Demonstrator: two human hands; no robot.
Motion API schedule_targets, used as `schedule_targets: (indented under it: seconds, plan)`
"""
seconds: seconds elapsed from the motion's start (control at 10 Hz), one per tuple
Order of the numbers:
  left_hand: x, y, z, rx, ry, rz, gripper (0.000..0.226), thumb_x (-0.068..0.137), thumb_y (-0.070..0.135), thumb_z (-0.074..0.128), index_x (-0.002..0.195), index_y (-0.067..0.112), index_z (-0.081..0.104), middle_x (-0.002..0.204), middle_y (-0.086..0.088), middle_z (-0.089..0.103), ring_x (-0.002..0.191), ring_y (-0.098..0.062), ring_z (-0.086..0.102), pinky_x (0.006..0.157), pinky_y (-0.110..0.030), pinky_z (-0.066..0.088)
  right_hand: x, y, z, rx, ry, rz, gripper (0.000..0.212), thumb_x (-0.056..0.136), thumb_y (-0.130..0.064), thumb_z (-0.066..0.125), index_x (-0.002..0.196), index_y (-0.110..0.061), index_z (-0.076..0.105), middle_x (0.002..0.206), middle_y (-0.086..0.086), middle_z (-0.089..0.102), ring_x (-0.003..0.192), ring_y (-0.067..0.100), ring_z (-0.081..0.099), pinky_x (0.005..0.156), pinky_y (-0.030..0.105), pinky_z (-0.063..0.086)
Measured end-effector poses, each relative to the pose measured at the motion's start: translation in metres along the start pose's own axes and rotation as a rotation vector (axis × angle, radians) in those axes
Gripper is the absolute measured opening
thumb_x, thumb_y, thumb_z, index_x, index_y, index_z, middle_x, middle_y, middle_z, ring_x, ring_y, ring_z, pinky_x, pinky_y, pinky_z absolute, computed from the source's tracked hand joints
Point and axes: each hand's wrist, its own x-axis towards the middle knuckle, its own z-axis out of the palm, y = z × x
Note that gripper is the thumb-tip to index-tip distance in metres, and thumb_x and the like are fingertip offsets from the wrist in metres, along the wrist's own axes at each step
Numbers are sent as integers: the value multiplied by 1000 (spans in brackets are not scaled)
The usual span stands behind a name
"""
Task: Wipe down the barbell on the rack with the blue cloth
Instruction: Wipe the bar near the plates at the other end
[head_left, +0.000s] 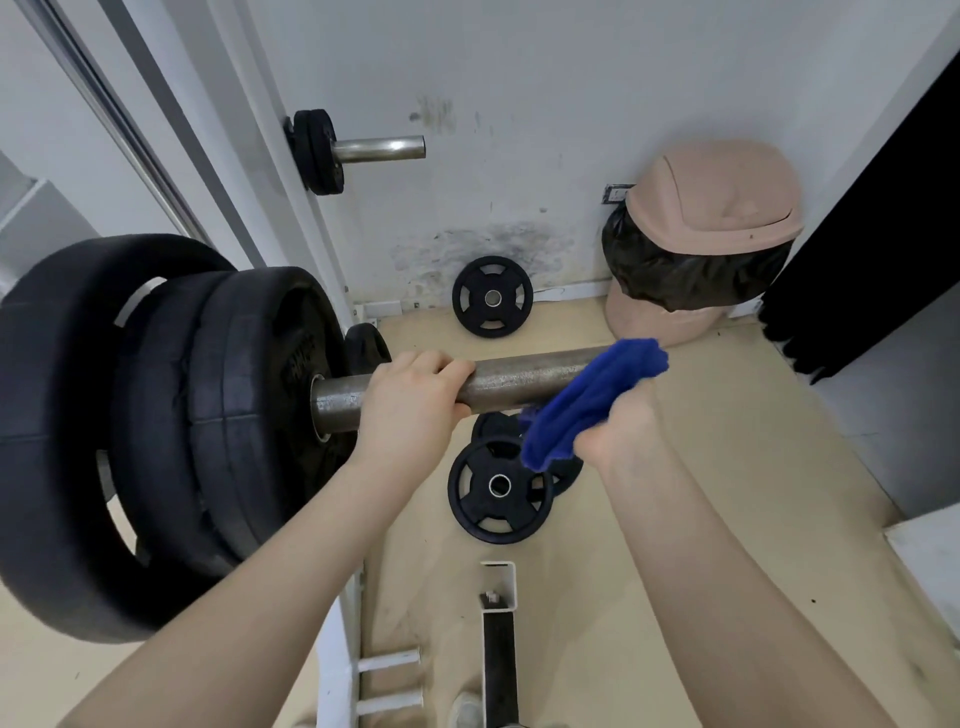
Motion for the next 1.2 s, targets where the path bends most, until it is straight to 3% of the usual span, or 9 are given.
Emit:
schedule_targets:
  seconds: [0.3, 0.4, 0.5, 0.6, 0.7, 0.8, 0.9, 1.1, 1.2]
  plan:
    - [-4, -1, -1, -41, -14, -8, 41, 86, 26, 59, 126, 18, 53, 122, -5, 59, 111, -30, 48, 91, -40, 38, 28, 16, -38, -489, -4, 118, 15, 77, -35, 44, 90, -30, 50, 94, -7, 56, 94, 21, 50, 75, 27, 34]
    - [-5, -1, -4, -21, -39, 8, 41, 89, 22, 55, 129, 19, 49, 126, -5, 56, 114, -30, 46, 92, -40, 38, 18, 21, -7, -289, -238, 199, 17, 89, -40, 27, 94, -34, 41, 66, -27, 65, 66, 0, 66, 70, 30, 49]
    - [-5, -2, -5, -6, -69, 11, 42, 91, 20, 50, 133, 21, 45, 131, -3, 53, 116, -29, 44, 93, -40, 39, 6, 36, 2, 169, -270, 120, 31, 98, -43, 18, 81, -28, 40, 65, -13, 64, 65, 10, 61, 60, 25, 52]
    - [-5, -2, -5, -1, -70, 6, 44, 92, 18, 49, 135, 22, 43, 132, -2, 52, 117, -28, 42, 94, -39, 38, -11, 46, 2, 164, -254, 226, 23, 100, -34, 27, 102, -29, 50, 107, 3, 64, 119, 22, 52, 97, 36, 41]
    - [-8, -3, -7, -13, -65, 9, 47, 91, 14, 49, 137, 22, 40, 135, -1, 49, 119, -27, 41, 97, -37, 35, -1, 30, -5, 251, -198, 275, 39, 100, -24, 29, 135, -17, 46, 142, 1, 45, 133, 22, 39, 108, 32, 28]
    - [-15, -4, -7, -5, -85, 44, 53, 90, 10, 49, 140, 18, 34, 142, -3, 41, 126, -27, 37, 103, -36, 32, 5, 34, -1, 371, -152, 250, 25, 97, -30, 40, 114, -19, 54, 109, 2, 55, 103, 21, 52, 90, 27, 43]
    - [-19, -2, -13, -32, -159, 57, 57, 90, 15, 49, 143, 17, 27, 149, -2, 31, 133, -24, 30, 106, -36, 30, -19, 71, 17, 420, -288, 407, 36, 95, -43, 40, 115, -14, 51, 114, 8, 55, 102, 27, 52, 87, 35, 42]
    - [-39, -9, -67, -26, 26, 124, 45, 86, 7, 54, 130, 15, 49, 121, -6, 61, 112, -27, 54, 86, -40, 50, -27, 75, 17, 276, -279, 377, 39, 99, -32, 35, 124, -9, 52, 130, 12, 55, 121, 28, 50, 105, 38, 35]
    - [-52, -26, -96, 78, 185, 313, 31, 68, -3, 69, 97, 8, 69, 88, -8, 72, 86, -29, 66, 76, -35, 54, -21, 74, 20, 329, -149, 308, 38, 95, -36, 45, 131, -23, 46, 137, -2, 50, 123, 23, 47, 88, 32, 38]
